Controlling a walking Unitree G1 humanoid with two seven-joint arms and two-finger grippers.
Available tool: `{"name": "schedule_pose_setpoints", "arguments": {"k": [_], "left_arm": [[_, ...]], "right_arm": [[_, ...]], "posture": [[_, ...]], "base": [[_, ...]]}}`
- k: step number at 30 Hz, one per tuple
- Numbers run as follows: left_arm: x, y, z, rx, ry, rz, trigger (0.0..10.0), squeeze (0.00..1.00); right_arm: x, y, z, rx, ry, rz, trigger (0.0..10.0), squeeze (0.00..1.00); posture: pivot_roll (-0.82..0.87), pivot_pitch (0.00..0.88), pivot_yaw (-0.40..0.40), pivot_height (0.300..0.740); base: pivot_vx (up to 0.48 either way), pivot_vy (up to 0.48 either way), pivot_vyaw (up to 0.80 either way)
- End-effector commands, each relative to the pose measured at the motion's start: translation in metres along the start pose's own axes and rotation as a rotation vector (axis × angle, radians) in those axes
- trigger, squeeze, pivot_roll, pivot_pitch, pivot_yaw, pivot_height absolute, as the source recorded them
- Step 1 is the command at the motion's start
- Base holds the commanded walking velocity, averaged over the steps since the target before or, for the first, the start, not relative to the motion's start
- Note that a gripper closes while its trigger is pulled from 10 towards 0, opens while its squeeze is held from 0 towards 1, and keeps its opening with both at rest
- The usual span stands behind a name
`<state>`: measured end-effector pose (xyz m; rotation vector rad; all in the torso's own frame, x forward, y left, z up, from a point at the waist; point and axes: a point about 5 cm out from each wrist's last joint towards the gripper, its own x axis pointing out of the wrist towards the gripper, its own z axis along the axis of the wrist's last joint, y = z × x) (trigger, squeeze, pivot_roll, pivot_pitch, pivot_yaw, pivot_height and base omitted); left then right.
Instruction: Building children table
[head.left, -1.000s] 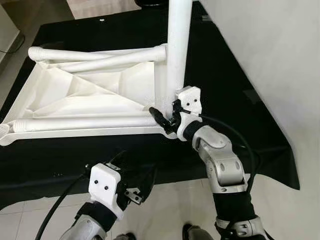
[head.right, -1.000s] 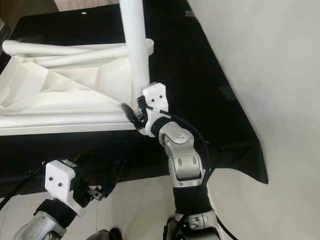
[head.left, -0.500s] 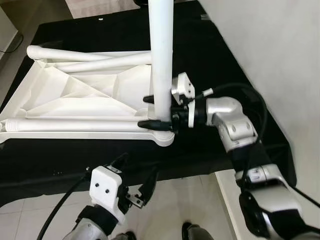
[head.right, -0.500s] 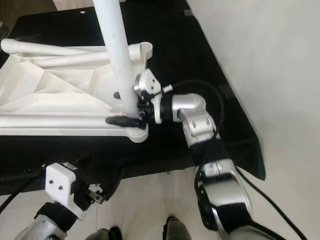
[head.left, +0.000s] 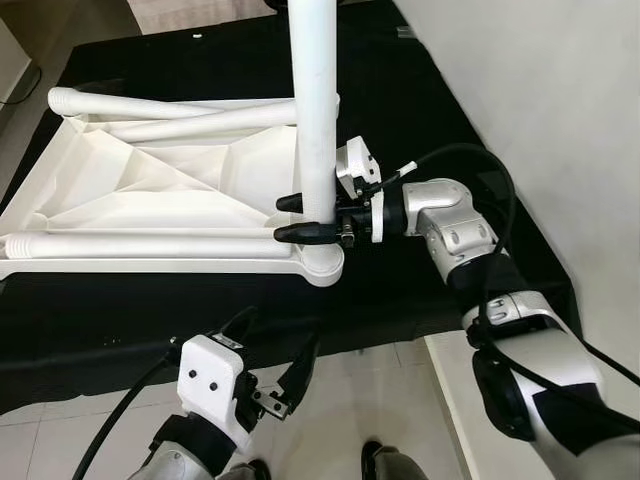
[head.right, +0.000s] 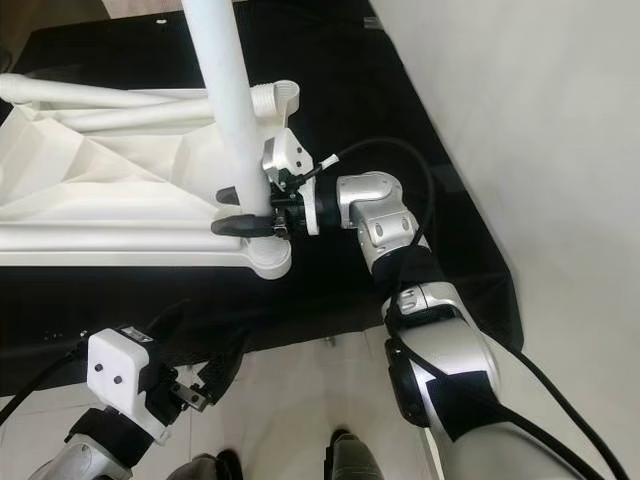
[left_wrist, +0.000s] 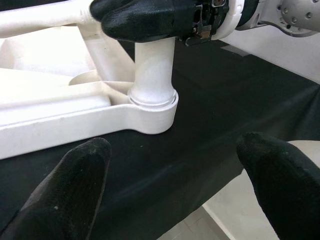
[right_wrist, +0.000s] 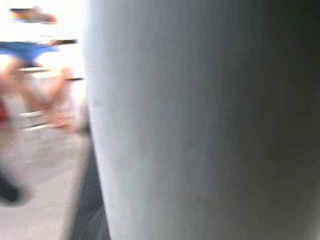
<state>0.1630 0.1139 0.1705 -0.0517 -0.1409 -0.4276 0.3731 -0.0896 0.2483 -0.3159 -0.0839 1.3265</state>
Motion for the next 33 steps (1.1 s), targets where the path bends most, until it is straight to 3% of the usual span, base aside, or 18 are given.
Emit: {"name": "schedule_pose_setpoints", "arguments": {"k": [1,2,3,4,5,6,8,10,15,16,19,20,22,23,30,31,32,33], "left_arm": [[-0.002,-0.001,-0.001,-0.003,0.016,0.001,10.0,0.0],[-0.002,-0.001,-0.001,-0.002,0.016,0.001,10.0,0.0],[-0.002,0.0,-0.001,-0.002,0.017,0.001,10.0,0.0],[-0.002,0.0,-0.001,-0.002,0.017,0.001,10.0,0.0],[-0.002,0.0,-0.001,-0.001,0.016,0.003,10.0,0.0],[-0.002,0.0,-0.001,-0.001,0.016,0.003,10.0,0.0],[0.0,0.004,-0.002,0.002,0.015,0.005,10.0,0.0],[0.001,0.004,-0.003,0.003,0.015,-0.001,10.0,0.0],[0.005,0.005,-0.006,0.002,0.015,-0.011,10.0,0.0],[0.007,0.006,-0.008,0.007,0.013,-0.005,10.0,0.0],[0.008,0.007,-0.008,0.014,0.011,0.005,10.0,0.0],[0.008,0.009,-0.009,0.021,0.009,0.017,10.0,0.0],[0.007,0.011,-0.009,0.027,0.006,0.031,10.0,0.0],[0.008,0.011,-0.009,0.026,0.005,0.031,10.0,0.0],[0.011,0.009,-0.009,0.016,0.001,0.013,10.0,0.0],[0.01,0.008,-0.009,0.015,0.001,0.012,10.0,0.0],[0.01,0.007,-0.009,0.014,0.001,0.012,10.0,0.0],[0.01,0.007,-0.009,0.014,0.001,0.012,10.0,0.0]], "right_arm": [[-0.017,-0.004,-0.032,0.056,0.174,-0.188,0.0,0.0],[-0.027,-0.009,-0.043,0.153,0.166,-0.561,0.0,0.0],[-0.04,-0.009,-0.052,0.236,0.18,-0.834,0.0,0.0],[-0.04,-0.009,-0.052,0.236,0.18,-0.834,0.0,0.0],[-0.05,0.012,-0.062,0.256,0.207,-0.962,0.0,0.0],[-0.05,0.012,-0.062,0.256,0.207,-0.962,0.0,0.0],[-0.049,0.053,-0.065,0.316,0.214,-1.032,0.0,0.0],[-0.041,0.062,-0.062,0.309,0.195,-1.029,0.0,0.0],[-0.026,0.053,-0.057,0.277,0.156,-0.999,0.0,0.0],[-0.022,0.04,-0.053,0.243,0.141,-1.003,0.0,0.0],[-0.022,0.029,-0.051,0.22,0.135,-1.01,0.0,0.0],[-0.023,0.021,-0.048,0.201,0.137,-1.016,10.0,0.0],[-0.021,0.024,-0.042,0.205,0.147,-0.993,10.0,0.0],[-0.017,0.029,-0.039,0.206,0.151,-0.937,10.0,1.0],[-0.011,0.03,-0.033,0.214,0.101,-0.791,10.0,1.0],[-0.008,0.025,-0.03,0.188,0.069,-0.709,10.0,0.33],[-0.005,0.021,-0.027,0.16,0.04,-0.61,10.0,0.0],[-0.005,0.021,-0.027,0.16,0.04,-0.61,10.0,0.0]], "posture": [[0.09,0.292,-0.003,0.74],[0.09,0.294,-0.012,0.74],[0.08,0.291,-0.016,0.74],[0.08,0.291,-0.016,0.74],[0.08,0.288,-0.005,0.74],[0.08,0.288,-0.005,0.74],[0.05,0.291,0.02,0.74],[0.03,0.278,0.03,0.74],[0.05,0.257,0.027,0.74],[0.06,0.227,0.009,0.74],[0.06,0.224,0.004,0.74],[0.07,0.223,-0.004,0.74],[0.07,0.223,-0.005,0.74],[0.06,0.223,-0.003,0.74],[0.06,0.231,-0.001,0.74],[0.06,0.233,0.0,0.74],[0.07,0.237,-0.003,0.74],[0.07,0.237,-0.003,0.74]], "base": [[0.0,0.0,0.0],[0.0,0.0,0.0],[0.0,0.0,0.0],[0.0,0.0,0.0],[0.0,0.0,0.0],[0.0,0.0,0.0],[0.0,0.0,0.0],[0.0,0.0,0.0],[0.0,0.0,0.0],[0.0,0.0,0.0],[0.0,0.0,0.0],[0.0,0.0,0.0],[0.0,0.0,0.0],[0.0,0.0,0.0],[0.0,0.0,0.0],[0.0,0.0,0.0],[0.0,0.0,0.0],[0.0,0.0,0.0]]}}
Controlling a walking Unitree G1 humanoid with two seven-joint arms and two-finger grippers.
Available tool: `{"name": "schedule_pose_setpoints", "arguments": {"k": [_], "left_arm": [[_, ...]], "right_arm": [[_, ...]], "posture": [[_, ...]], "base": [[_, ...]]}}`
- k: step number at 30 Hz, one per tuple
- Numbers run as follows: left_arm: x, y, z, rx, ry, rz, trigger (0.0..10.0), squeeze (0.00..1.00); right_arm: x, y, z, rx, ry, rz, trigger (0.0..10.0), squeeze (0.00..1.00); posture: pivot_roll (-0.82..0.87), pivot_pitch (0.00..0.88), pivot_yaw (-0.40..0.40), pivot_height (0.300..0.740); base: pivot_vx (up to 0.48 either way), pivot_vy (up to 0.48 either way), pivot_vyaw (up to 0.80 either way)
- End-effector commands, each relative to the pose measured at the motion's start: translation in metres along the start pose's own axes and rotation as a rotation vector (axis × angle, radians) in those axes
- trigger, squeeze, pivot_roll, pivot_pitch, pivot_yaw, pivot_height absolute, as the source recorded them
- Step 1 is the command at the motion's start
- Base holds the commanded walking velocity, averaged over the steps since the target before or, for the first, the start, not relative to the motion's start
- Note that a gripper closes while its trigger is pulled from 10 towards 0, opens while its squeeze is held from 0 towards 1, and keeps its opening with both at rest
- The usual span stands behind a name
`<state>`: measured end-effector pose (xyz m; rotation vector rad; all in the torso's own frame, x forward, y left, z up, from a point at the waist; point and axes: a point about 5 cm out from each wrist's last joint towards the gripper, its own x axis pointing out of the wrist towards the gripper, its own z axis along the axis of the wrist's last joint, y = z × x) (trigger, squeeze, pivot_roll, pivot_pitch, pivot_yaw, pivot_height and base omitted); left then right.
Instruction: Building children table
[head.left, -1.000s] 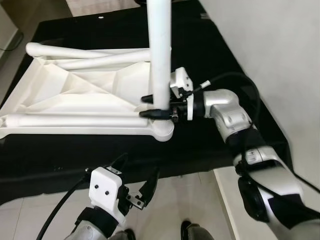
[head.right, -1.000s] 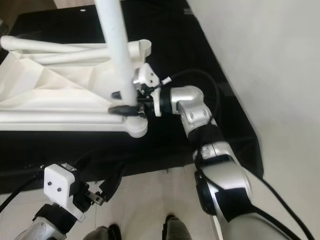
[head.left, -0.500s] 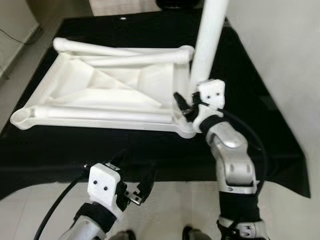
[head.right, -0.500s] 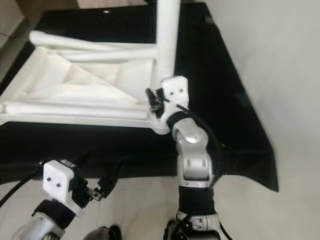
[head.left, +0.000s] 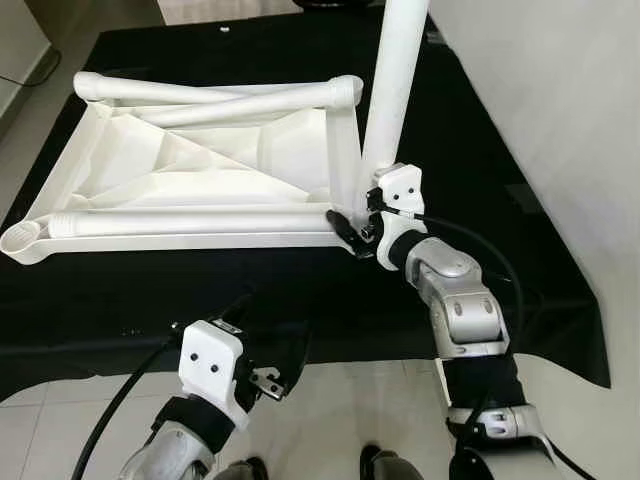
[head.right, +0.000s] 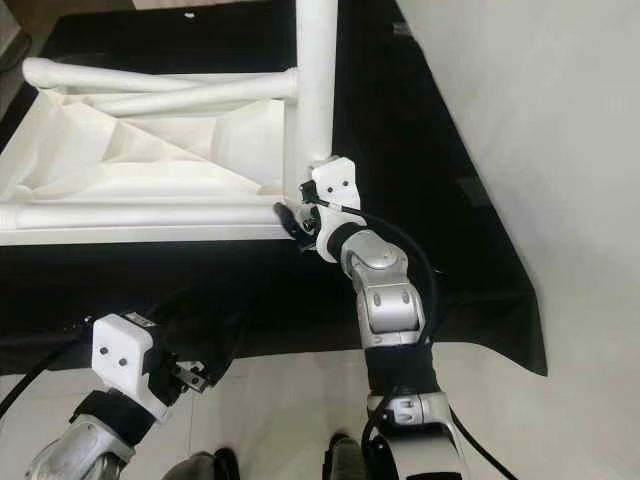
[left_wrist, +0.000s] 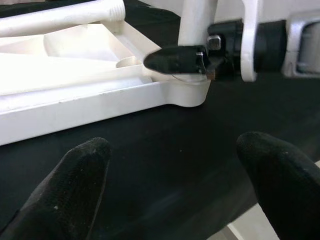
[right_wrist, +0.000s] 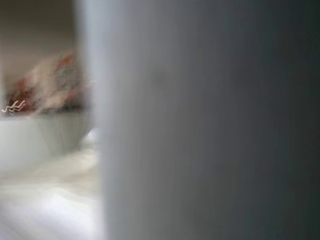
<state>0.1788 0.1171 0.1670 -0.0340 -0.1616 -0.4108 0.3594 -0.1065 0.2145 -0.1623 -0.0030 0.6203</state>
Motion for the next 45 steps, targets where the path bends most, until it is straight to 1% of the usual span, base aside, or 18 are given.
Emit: {"name": "schedule_pose_setpoints", "arguments": {"k": [1,4,9,15,17,18,19,20,22,23,32,36,37,39,40,41,43,45], "left_arm": [[-0.003,-0.003,-0.003,-0.009,0.018,-0.003,10.0,0.0],[-0.004,-0.004,-0.003,-0.01,0.017,0.001,10.0,0.0],[-0.005,-0.005,-0.003,-0.011,0.017,0.004,10.0,0.0],[-0.007,-0.006,-0.002,-0.016,0.02,0.0,10.0,0.0],[-0.007,-0.006,-0.002,-0.017,0.02,-0.001,10.0,0.0],[-0.007,-0.007,-0.002,-0.018,0.02,-0.001,10.0,0.0],[-0.008,-0.007,-0.001,-0.018,0.021,-0.001,10.0,0.0],[-0.008,-0.007,-0.001,-0.019,0.021,-0.002,10.0,0.0],[-0.008,-0.007,-0.001,-0.019,0.021,-0.002,10.0,0.0],[-0.008,-0.007,-0.001,-0.02,0.021,-0.002,10.0,0.0],[-0.011,-0.009,-0.001,-0.025,0.027,-0.008,10.0,0.0],[-0.011,-0.008,-0.001,-0.027,0.027,-0.007,10.0,0.0],[-0.011,-0.008,-0.001,-0.027,0.027,-0.007,10.0,0.0],[-0.01,-0.007,-0.001,-0.028,0.026,-0.007,10.0,0.0],[-0.01,-0.007,-0.001,-0.028,0.026,-0.007,10.0,0.0],[-0.009,-0.006,-0.001,-0.028,0.026,-0.01,10.0,0.0],[-0.008,-0.005,-0.002,-0.028,0.025,-0.013,10.0,0.0],[-0.005,-0.003,-0.005,-0.027,0.028,-0.021,10.0,0.0]], "right_arm": [[0.008,0.009,0.006,-0.024,-0.055,0.161,10.0,0.0],[0.013,0.005,0.01,-0.13,-0.055,0.313,10.0,0.0],[0.015,0.001,0.012,-0.131,-0.062,0.344,10.0,0.0],[0.016,-0.008,0.017,-0.108,-0.059,0.507,9.5,0.0],[0.016,-0.011,0.02,-0.107,-0.06,0.561,7.9,0.0],[0.017,-0.012,0.021,-0.105,-0.063,0.584,7.9,0.0],[0.017,-0.013,0.023,-0.109,-0.07,0.604,3.8,0.0],[0.018,-0.013,0.025,-0.113,-0.074,0.615,1.0,0.0],[0.018,-0.014,0.026,-0.116,-0.076,0.62,1.0,0.0],[0.019,-0.014,0.026,-0.119,-0.078,0.625,0.0,0.0],[0.019,-0.015,0.026,-0.102,-0.117,0.603,0.0,0.0],[0.016,-0.008,0.002,0.017,-0.122,0.338,0.0,0.0],[0.016,-0.008,0.002,0.017,-0.122,0.338,0.0,0.0],[0.002,0.013,-0.029,0.131,-0.049,-0.145,0.0,0.0],[0.002,0.013,-0.029,0.131,-0.049,-0.145,0.0,0.0],[-0.012,0.031,-0.038,0.111,-0.026,-0.273,0.0,0.0],[-0.023,0.043,-0.041,0.092,-0.021,-0.334,0.0,0.0],[-0.018,0.062,-0.04,0.087,-0.028,-0.271,0.0,0.0]], "posture": [[0.07,0.237,-0.003,0.74],[0.08,0.238,-0.011,0.74],[0.08,0.24,-0.01,0.74],[0.08,0.245,0.0,0.74],[0.08,0.25,0.0,0.74],[0.08,0.249,-0.001,0.74],[0.07,0.249,-0.001,0.74],[0.07,0.249,-0.002,0.74],[0.07,0.249,-0.002,0.74],[0.07,0.249,-0.002,0.74],[0.06,0.251,0.012,0.74],[0.05,0.258,0.007,0.74],[0.05,0.258,0.007,0.74],[0.04,0.259,0.009,0.74],[0.04,0.259,0.009,0.74],[0.03,0.255,0.026,0.74],[0.03,0.255,0.026,0.74],[0.01,0.223,0.032,0.74]], "base": [[0.0,0.0,0.0],[0.0,0.0,0.0],[0.0,0.0,0.0],[0.0,0.0,0.0],[0.0,0.0,0.0],[0.0,0.0,0.0],[0.0,0.0,0.0],[0.0,0.0,0.0],[0.0,0.0,0.0],[0.0,0.0,0.0],[0.0,0.0,0.0],[0.0,0.0,0.0],[0.0,0.0,0.0],[0.0,0.0,0.0],[0.0,0.0,0.0],[0.0,0.0,0.0],[0.0,0.0,0.0],[0.0,0.0,0.0]]}}
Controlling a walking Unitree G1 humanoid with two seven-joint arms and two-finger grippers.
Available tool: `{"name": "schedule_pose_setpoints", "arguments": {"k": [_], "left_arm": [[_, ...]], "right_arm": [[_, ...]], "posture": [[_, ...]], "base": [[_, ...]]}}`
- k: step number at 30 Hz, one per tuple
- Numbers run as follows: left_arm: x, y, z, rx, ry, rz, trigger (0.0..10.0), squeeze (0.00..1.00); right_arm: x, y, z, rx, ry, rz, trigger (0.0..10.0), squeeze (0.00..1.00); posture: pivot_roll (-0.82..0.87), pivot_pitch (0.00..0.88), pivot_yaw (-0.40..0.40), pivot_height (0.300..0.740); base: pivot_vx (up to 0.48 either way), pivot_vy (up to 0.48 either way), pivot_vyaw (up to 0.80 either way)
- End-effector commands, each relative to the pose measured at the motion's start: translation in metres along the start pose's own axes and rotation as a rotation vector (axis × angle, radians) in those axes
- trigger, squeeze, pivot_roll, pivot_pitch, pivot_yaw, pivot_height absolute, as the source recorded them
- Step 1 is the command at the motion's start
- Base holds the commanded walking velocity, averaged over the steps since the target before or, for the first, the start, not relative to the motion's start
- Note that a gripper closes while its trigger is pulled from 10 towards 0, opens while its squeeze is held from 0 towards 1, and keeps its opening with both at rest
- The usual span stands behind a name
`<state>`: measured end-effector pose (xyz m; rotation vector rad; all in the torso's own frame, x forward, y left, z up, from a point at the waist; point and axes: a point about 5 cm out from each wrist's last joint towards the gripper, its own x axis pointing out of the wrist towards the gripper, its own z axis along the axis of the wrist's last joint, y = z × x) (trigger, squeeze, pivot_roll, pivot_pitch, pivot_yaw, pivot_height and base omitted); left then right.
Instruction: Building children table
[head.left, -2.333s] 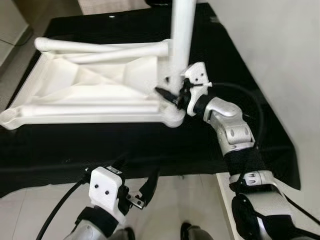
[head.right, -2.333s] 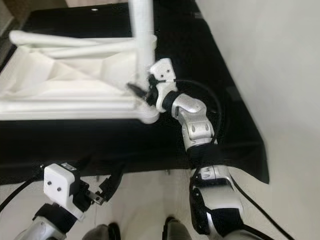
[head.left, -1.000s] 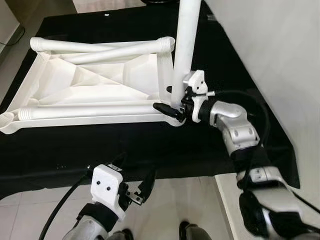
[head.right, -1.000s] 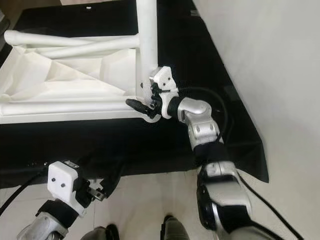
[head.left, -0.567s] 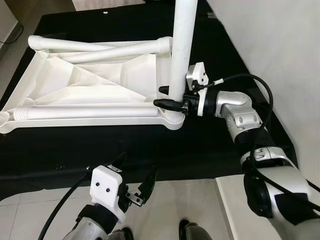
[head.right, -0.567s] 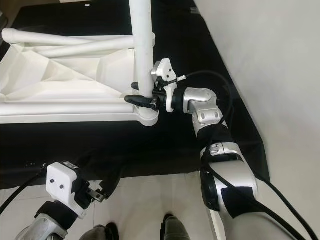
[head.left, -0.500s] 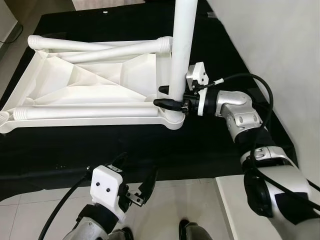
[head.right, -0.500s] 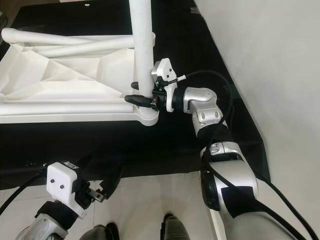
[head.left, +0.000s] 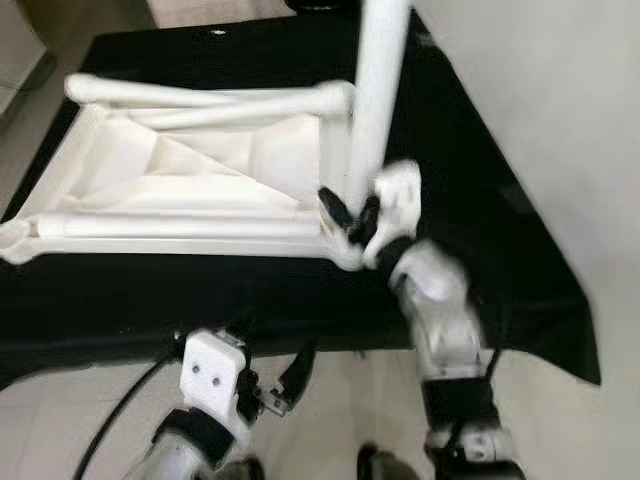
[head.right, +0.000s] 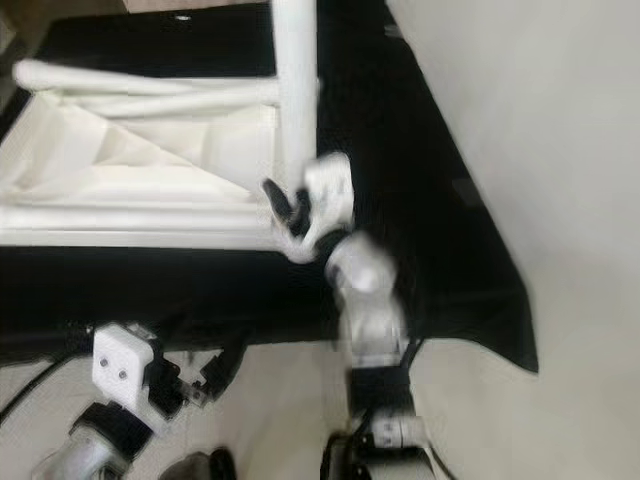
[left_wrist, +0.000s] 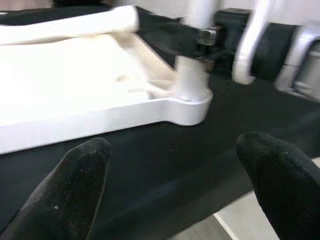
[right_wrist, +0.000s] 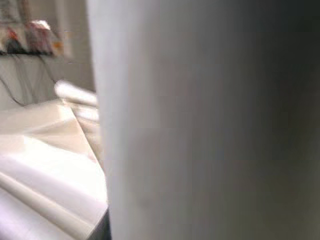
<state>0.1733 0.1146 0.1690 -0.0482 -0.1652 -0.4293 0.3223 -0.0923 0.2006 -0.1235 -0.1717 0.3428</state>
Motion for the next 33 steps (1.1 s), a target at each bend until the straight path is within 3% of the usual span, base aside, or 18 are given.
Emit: {"name": "schedule_pose_setpoints", "arguments": {"k": [1,5,6,8,10,12,13,14,15,16,20,25,26,27,29,30,31,33], "left_arm": [[-0.002,0.001,-0.007,-0.013,0.034,-0.003,10.0,0.0],[0.001,0.004,-0.01,-0.013,0.035,-0.003,10.0,0.0],[0.003,0.007,-0.013,-0.004,0.034,0.01,10.0,0.0],[0.003,0.008,-0.013,0.0,0.034,0.016,10.0,0.0],[0.005,0.01,-0.015,0.004,0.035,0.022,10.0,0.0],[0.005,0.01,-0.015,0.004,0.035,0.022,10.0,0.0],[0.006,0.011,-0.017,0.003,0.037,0.022,10.0,0.0],[0.008,0.012,-0.018,0.002,0.038,0.02,10.0,0.0],[0.008,0.012,-0.018,0.002,0.038,0.02,10.0,0.0],[0.009,0.013,-0.019,0.002,0.039,0.019,10.0,0.0],[0.011,0.014,-0.021,0.001,0.041,0.018,10.0,0.0],[0.012,0.016,-0.023,0.001,0.042,0.018,10.0,0.0],[0.014,0.017,-0.025,0.001,0.041,0.018,10.0,0.0],[0.014,0.017,-0.025,0.001,0.041,0.018,10.0,0.0],[0.02,0.02,-0.028,-0.003,0.042,0.021,10.0,0.0],[0.02,0.02,-0.028,-0.003,0.042,0.021,10.0,0.0],[0.024,0.024,-0.031,-0.004,0.047,0.028,10.0,0.0],[0.025,0.025,-0.031,-0.001,0.05,0.03,10.0,0.0]], "right_arm": [[-0.009,0.026,-0.03,0.081,0.134,0.012,0.0,0.0],[0.0,0.029,-0.028,0.089,0.12,0.038,0.0,0.0],[0.009,0.021,-0.03,0.055,0.125,0.04,10.0,0.0],[0.009,0.015,-0.03,0.037,0.136,0.023,10.0,0.0],[0.009,-0.004,-0.028,-0.016,0.143,-0.045,10.0,0.0],[0.006,-0.008,-0.026,-0.036,0.152,-0.087,10.0,0.0],[0.003,-0.02,-0.026,-0.068,0.163,-0.141,10.0,0.71],[0.001,-0.038,-0.026,-0.106,0.173,-0.201,10.0,1.0],[0.001,-0.038,-0.026,-0.106,0.173,-0.201,10.0,1.0],[-0.001,-0.051,-0.025,-0.13,0.179,-0.241,10.0,1.0],[-0.006,-0.074,-0.021,-0.167,0.187,-0.321,10.0,1.0],[-0.009,-0.079,-0.019,-0.17,0.19,-0.343,10.0,0.97],[-0.013,-0.079,-0.02,-0.162,0.19,-0.333,10.0,0.0],[-0.013,-0.079,-0.02,-0.162,0.19,-0.333,10.0,0.0],[-0.026,-0.048,-0.027,-0.093,0.181,-0.176,10.0,0.0],[-0.026,-0.048,-0.027,-0.093,0.181,-0.176,10.0,0.0],[-0.043,-0.021,-0.035,-0.034,0.174,-0.034,10.0,0.0],[-0.049,-0.016,-0.038,-0.035,0.176,-0.007,10.0,0.0]], "posture": [[0.01,0.223,0.032,0.74],[0.01,0.21,0.028,0.74],[0.01,0.186,0.029,0.74],[0.01,0.186,0.029,0.74],[0.0,0.177,0.029,0.74],[0.0,0.177,0.029,0.74],[-0.01,0.163,0.035,0.74],[-0.01,0.157,0.034,0.74],[-0.01,0.157,0.034,0.74],[-0.01,0.156,0.035,0.74],[-0.02,0.142,0.038,0.74],[-0.03,0.13,0.038,0.74],[-0.03,0.122,0.035,0.74],[-0.03,0.122,0.035,0.74],[-0.04,0.107,0.031,0.74],[-0.04,0.107,0.031,0.74],[-0.04,0.093,0.025,0.74],[-0.04,0.093,0.023,0.74]], "base": [[0.0,0.0,0.0],[0.0,0.0,0.0],[0.0,0.0,0.0],[0.0,0.0,0.0],[0.0,0.0,0.0],[0.0,0.0,0.0],[0.0,0.0,0.0],[0.0,0.0,0.0],[0.0,0.0,0.0],[0.0,0.0,0.0],[0.0,0.0,0.0],[0.0,0.0,0.0],[0.0,0.0,0.0],[0.0,0.0,0.0],[0.0,0.0,0.0],[0.0,0.0,0.0],[0.0,0.0,0.0],[0.0,0.0,0.0]]}}
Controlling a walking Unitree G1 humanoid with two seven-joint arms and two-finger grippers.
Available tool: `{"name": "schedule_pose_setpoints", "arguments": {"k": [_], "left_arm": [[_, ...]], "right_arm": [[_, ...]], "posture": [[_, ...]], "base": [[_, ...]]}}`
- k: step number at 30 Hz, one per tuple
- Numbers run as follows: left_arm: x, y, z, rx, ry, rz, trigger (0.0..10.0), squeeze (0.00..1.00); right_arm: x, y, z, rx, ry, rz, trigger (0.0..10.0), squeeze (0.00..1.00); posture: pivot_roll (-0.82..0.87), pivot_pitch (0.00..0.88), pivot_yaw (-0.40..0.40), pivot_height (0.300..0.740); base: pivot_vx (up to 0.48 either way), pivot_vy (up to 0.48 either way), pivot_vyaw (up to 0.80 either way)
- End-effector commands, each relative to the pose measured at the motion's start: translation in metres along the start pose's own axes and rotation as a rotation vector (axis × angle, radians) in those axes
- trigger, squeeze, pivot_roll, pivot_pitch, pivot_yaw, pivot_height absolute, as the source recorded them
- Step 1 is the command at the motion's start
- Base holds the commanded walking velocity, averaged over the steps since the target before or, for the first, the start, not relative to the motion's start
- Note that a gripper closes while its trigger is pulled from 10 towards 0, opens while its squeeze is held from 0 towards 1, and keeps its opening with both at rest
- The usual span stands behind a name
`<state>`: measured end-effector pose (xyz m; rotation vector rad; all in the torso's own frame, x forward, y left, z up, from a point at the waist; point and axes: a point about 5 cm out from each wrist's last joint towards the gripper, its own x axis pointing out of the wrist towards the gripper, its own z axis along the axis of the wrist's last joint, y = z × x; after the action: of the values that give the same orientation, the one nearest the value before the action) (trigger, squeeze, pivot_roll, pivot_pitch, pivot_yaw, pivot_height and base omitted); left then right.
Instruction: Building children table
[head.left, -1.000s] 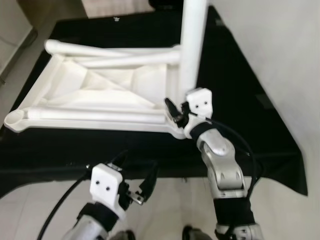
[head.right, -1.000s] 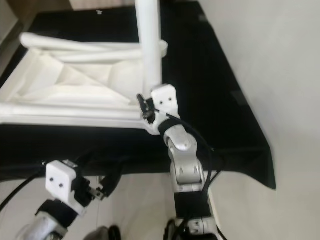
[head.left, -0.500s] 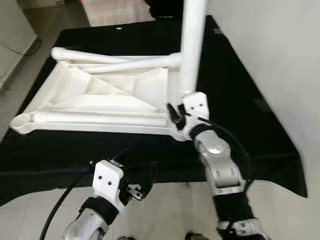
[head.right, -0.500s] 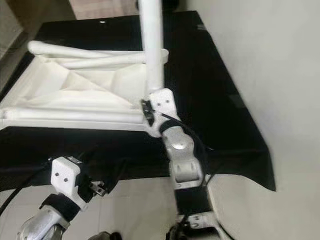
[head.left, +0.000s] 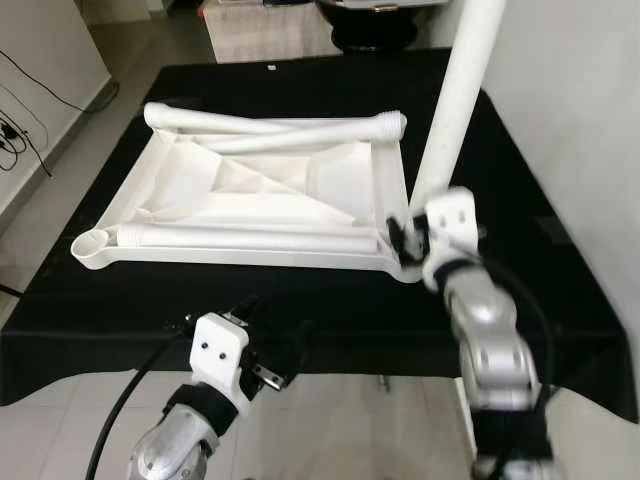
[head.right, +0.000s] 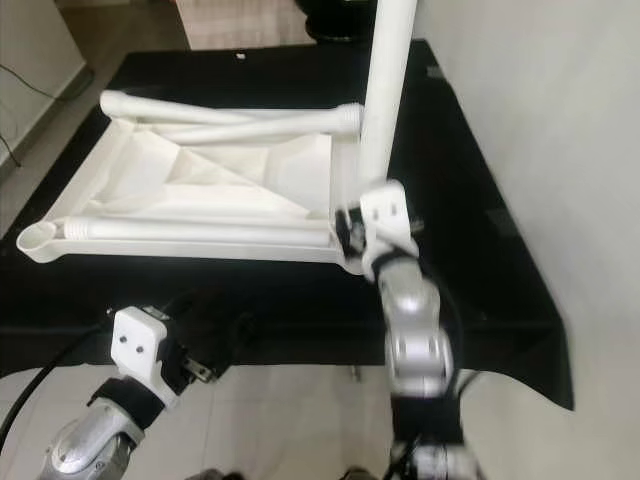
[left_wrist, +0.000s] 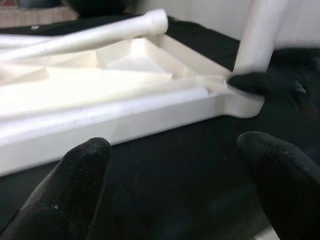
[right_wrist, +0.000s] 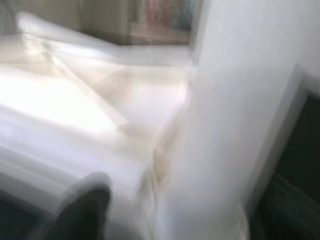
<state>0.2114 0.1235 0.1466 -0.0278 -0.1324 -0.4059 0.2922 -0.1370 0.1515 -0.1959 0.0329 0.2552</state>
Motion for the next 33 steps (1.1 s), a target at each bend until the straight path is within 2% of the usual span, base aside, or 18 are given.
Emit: {"name": "schedule_pose_setpoints", "arguments": {"k": [1,3,6,8,11,17,18,19,21,23,26,27,33], "left_arm": [[-0.002,0.001,-0.004,-0.016,0.014,0.007,10.0,0.0],[0.0,0.004,-0.005,-0.002,0.02,0.028,10.0,0.0],[0.0,0.005,-0.006,0.002,0.021,0.046,10.0,0.0],[0.0,0.012,-0.008,0.006,0.036,0.106,10.0,0.0],[-0.001,0.015,-0.009,0.017,0.05,0.133,10.0,0.0],[-0.011,0.025,-0.012,0.098,0.087,0.246,10.0,0.0],[-0.015,0.028,-0.013,0.132,0.107,0.3,10.0,0.0],[-0.015,0.028,-0.013,0.132,0.107,0.3,10.0,0.0],[-0.02,0.032,-0.014,0.186,0.134,0.375,10.0,0.0],[-0.022,0.033,-0.015,0.199,0.144,0.412,10.0,0.0],[-0.024,0.035,-0.016,0.198,0.151,0.446,10.0,0.0],[-0.029,0.039,-0.02,0.175,0.161,0.521,10.0,0.0],[-0.026,0.042,-0.025,0.151,0.172,0.562,10.0,0.0]], "right_arm": [[-0.001,0.008,0.008,0.003,-0.044,0.062,10.0,0.0],[-0.012,0.013,-0.003,0.025,-0.034,0.09,10.0,0.0],[-0.015,0.014,-0.006,0.036,-0.034,0.097,10.0,0.0],[-0.017,0.008,-0.013,0.048,-0.018,0.08,10.0,0.0],[-0.018,0.004,-0.015,0.047,-0.009,0.073,10.0,0.0],[-0.035,0.005,-0.017,0.053,-0.006,0.101,10.0,0.0],[-0.036,0.006,-0.018,0.059,-0.013,0.105,10.0,0.0],[-0.036,0.006,-0.018,0.059,-0.013,0.105,10.0,0.0],[-0.034,0.006,-0.02,0.071,-0.022,0.107,10.0,0.0],[-0.03,0.006,-0.021,0.08,-0.03,0.107,10.0,0.0],[-0.026,0.006,-0.02,0.087,-0.043,0.111,10.0,0.0],[-0.02,0.006,-0.018,0.092,-0.064,0.115,10.0,0.0],[-0.013,0.003,-0.015,0.091,-0.085,0.111,10.0,0.0]], "posture": [[-0.04,0.093,0.023,0.74],[-0.04,0.083,0.016,0.74],[-0.05,0.081,0.018,0.74],[-0.05,0.07,0.022,0.74],[-0.05,0.066,0.024,0.74],[-0.07,0.058,0.031,0.74],[-0.07,0.051,0.035,0.74],[-0.07,0.051,0.035,0.74],[-0.06,0.044,0.037,0.74],[-0.05,0.034,0.039,0.74],[-0.04,0.021,0.043,0.74],[-0.04,0.008,0.04,0.74],[-0.04,0.0,0.03,0.74]], "base": [[0.0,0.0,0.0],[0.0,0.0,0.0],[0.0,0.0,0.0],[0.0,0.0,0.0],[0.0,0.0,0.0],[0.0,0.0,0.0],[0.0,0.0,0.0],[0.0,0.0,0.0],[0.0,0.0,0.0],[0.0,0.0,0.0],[0.0,0.0,0.0],[0.0,0.0,0.0],[0.0,0.08,0.0]]}}
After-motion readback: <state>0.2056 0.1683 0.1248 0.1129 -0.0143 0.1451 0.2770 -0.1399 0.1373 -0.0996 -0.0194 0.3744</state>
